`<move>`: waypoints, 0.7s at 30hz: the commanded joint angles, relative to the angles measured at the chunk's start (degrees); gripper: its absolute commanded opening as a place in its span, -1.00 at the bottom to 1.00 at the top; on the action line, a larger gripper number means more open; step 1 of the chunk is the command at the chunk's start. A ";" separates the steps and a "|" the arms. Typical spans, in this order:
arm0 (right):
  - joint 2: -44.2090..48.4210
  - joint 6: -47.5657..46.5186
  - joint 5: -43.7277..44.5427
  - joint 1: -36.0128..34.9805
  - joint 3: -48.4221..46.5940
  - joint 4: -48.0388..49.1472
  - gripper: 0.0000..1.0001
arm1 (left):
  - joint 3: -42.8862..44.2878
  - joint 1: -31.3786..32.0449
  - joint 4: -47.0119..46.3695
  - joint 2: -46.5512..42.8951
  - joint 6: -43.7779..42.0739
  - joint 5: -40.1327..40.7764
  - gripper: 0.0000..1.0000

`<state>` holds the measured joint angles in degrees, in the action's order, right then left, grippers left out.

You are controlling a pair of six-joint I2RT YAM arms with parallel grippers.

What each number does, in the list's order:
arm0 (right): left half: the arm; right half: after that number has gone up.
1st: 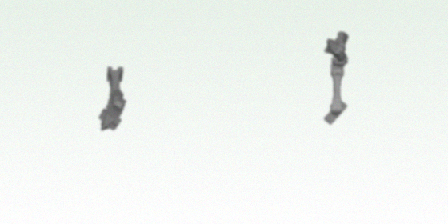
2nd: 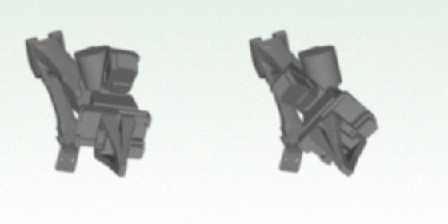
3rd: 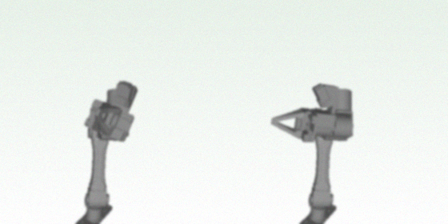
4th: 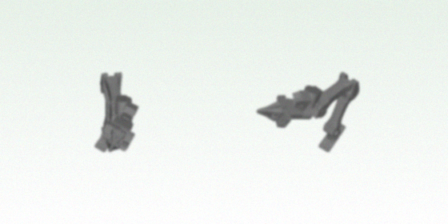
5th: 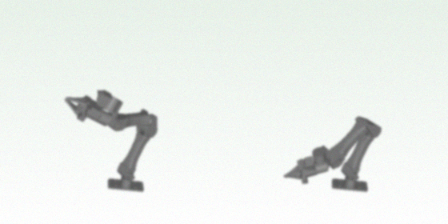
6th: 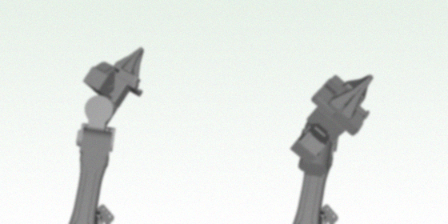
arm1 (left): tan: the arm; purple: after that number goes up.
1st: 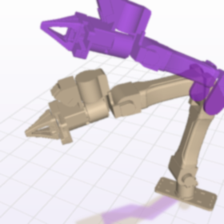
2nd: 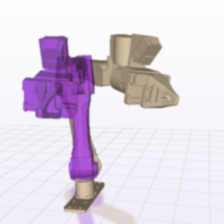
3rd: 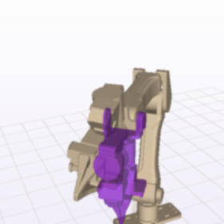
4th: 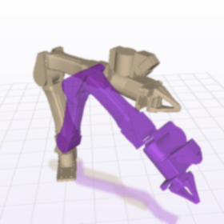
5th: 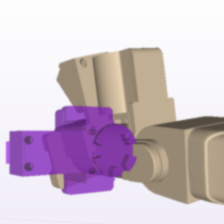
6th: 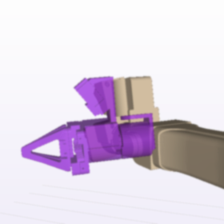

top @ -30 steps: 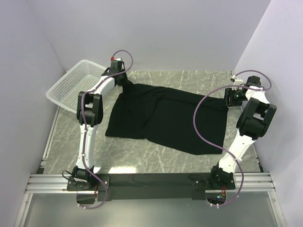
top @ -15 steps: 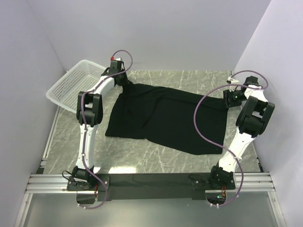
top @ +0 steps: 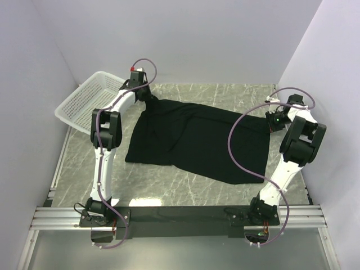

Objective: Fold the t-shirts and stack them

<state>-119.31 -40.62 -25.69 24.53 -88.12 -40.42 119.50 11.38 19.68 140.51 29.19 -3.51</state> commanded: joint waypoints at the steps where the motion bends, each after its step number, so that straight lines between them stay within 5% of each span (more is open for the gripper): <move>1: 7.58 -0.52 1.52 0.95 1.72 3.15 -1.00 | 3.89 -0.65 -1.14 -3.66 0.08 1.66 -0.99; 21: 9.36 -0.86 3.46 4.56 8.22 8.34 -1.00 | 13.73 -1.53 -0.17 3.36 1.92 8.25 -0.99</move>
<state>-109.84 -40.58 -23.88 28.38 -79.42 -35.03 129.14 10.39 20.91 141.80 29.87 0.99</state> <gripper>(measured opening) 0.010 0.049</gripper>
